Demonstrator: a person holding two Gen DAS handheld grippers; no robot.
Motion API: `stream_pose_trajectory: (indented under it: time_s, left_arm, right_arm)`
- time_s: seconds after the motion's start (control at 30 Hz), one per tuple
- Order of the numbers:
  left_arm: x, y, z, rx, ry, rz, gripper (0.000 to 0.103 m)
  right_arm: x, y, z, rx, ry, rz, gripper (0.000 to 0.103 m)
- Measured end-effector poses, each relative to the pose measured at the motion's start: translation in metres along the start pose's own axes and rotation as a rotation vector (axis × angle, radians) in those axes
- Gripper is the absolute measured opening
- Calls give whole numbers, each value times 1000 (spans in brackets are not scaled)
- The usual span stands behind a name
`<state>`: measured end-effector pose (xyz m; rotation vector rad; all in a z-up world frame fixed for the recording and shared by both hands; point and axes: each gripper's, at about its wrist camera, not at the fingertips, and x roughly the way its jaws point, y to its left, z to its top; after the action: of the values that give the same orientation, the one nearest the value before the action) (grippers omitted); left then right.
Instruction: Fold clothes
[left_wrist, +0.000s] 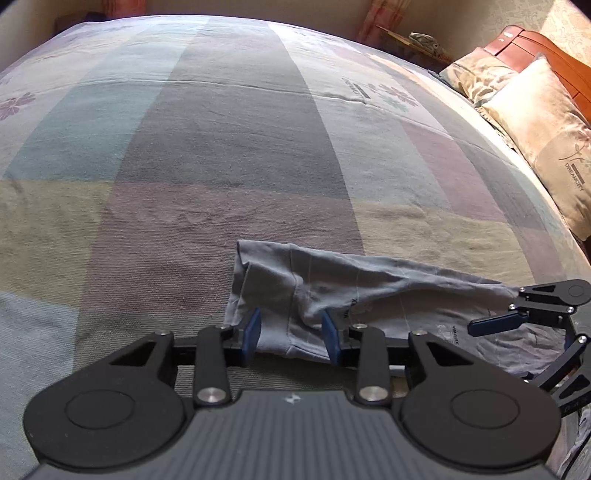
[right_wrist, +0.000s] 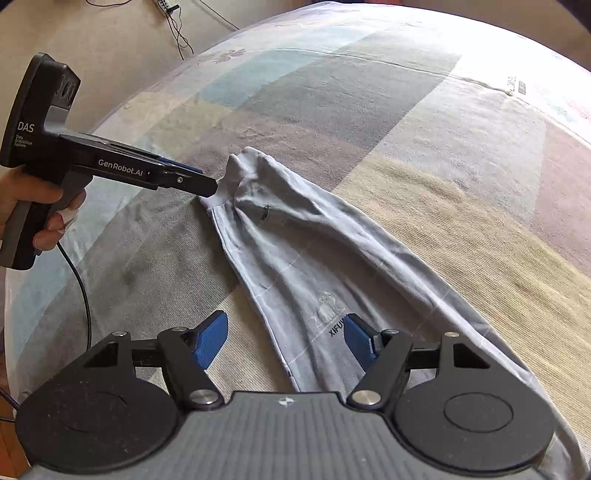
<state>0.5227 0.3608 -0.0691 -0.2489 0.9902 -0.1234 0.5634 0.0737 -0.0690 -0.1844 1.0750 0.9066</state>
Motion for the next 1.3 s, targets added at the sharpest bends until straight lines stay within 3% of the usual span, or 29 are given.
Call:
stream_pose_trajectory:
  time_s: [0.1, 0.17, 0.23, 0.3, 0.37, 0.47, 0.57, 0.63, 0.7, 0.83, 1.03, 1.1, 1.3]
  left_arm:
    - [17, -8, 8, 16, -15, -71, 36]
    - [35, -10, 12, 25, 19, 18, 39]
    - [38, -4, 9, 19, 17, 99, 23]
    - [30, 4, 8, -44, 17, 118, 25]
    - [19, -2, 7, -21, 10, 149, 26]
    - [2, -10, 5, 6, -48, 41, 29]
    - [5, -27, 2, 90, -57, -13, 37]
    - [23, -29, -2, 83, 29, 17, 37]
    - [29, -20, -9, 39, 49, 36, 30]
    - [17, -8, -16, -68, 12, 13, 31]
    - [-2, 13, -38, -234, -25, 7, 36]
    - [-9, 21, -47, -290, -36, 6, 40]
    - [-23, 39, -69, -430, -66, 4, 40]
  right_arm:
    - [7, 3, 1, 7, 5, 1, 73]
    - [9, 6, 2, 9, 5, -2, 72]
    - [8, 7, 4, -3, 1, -19, 71]
    - [6, 4, 7, -23, -10, -42, 68]
    - [3, -4, 15, -46, -22, -54, 54]
    - [2, -22, 38, -69, -50, -56, 31]
    - [10, -36, 74, -114, -80, -15, 29]
    - [17, -42, 96, -154, -88, 15, 29]
    - [34, -37, 113, -233, -56, 49, 29]
    - [72, -27, 138, -335, 29, 122, 29]
    - [110, -19, 156, -367, 104, 218, 30]
    - [114, -16, 156, -403, 119, 217, 30]
    - [115, -12, 160, -464, 145, 220, 31]
